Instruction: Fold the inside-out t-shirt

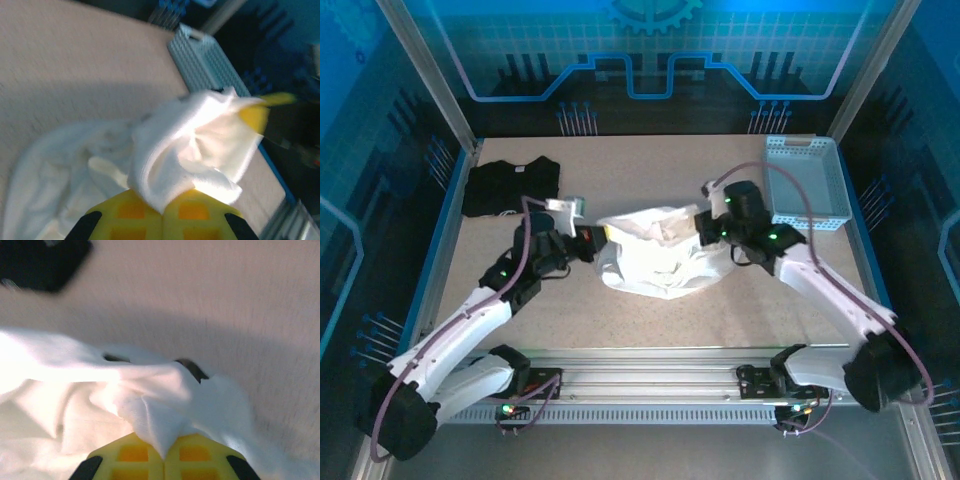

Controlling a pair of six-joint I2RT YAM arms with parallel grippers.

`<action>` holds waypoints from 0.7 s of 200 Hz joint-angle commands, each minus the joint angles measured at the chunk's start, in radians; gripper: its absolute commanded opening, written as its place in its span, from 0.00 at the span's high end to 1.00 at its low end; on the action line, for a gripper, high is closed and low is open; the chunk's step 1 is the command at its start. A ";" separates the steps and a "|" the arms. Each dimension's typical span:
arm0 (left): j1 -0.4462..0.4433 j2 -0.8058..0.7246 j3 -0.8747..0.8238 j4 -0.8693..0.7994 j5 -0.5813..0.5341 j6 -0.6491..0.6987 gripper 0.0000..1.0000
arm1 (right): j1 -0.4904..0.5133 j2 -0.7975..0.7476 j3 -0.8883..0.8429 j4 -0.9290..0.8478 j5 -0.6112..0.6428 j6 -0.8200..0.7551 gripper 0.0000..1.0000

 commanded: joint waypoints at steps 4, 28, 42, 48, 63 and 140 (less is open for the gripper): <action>0.067 0.026 0.220 0.032 -0.043 -0.032 1.00 | -0.057 -0.100 0.125 0.062 -0.097 -0.029 1.00; 0.070 0.142 0.529 -0.039 -0.062 0.000 1.00 | -0.150 -0.059 0.347 0.029 -0.168 -0.033 1.00; 0.070 0.197 0.687 -0.072 -0.074 0.024 1.00 | -0.162 -0.028 0.463 -0.001 -0.153 -0.062 1.00; 0.070 0.211 0.732 -0.076 -0.074 0.035 1.00 | -0.162 -0.024 0.485 -0.002 -0.141 -0.070 1.00; 0.072 0.226 0.779 -0.107 -0.082 0.064 1.00 | -0.160 -0.030 0.487 -0.006 -0.130 -0.083 1.00; 0.103 -0.033 0.127 -0.175 -0.011 0.069 1.00 | 0.023 -0.222 -0.218 0.050 -0.073 0.107 0.97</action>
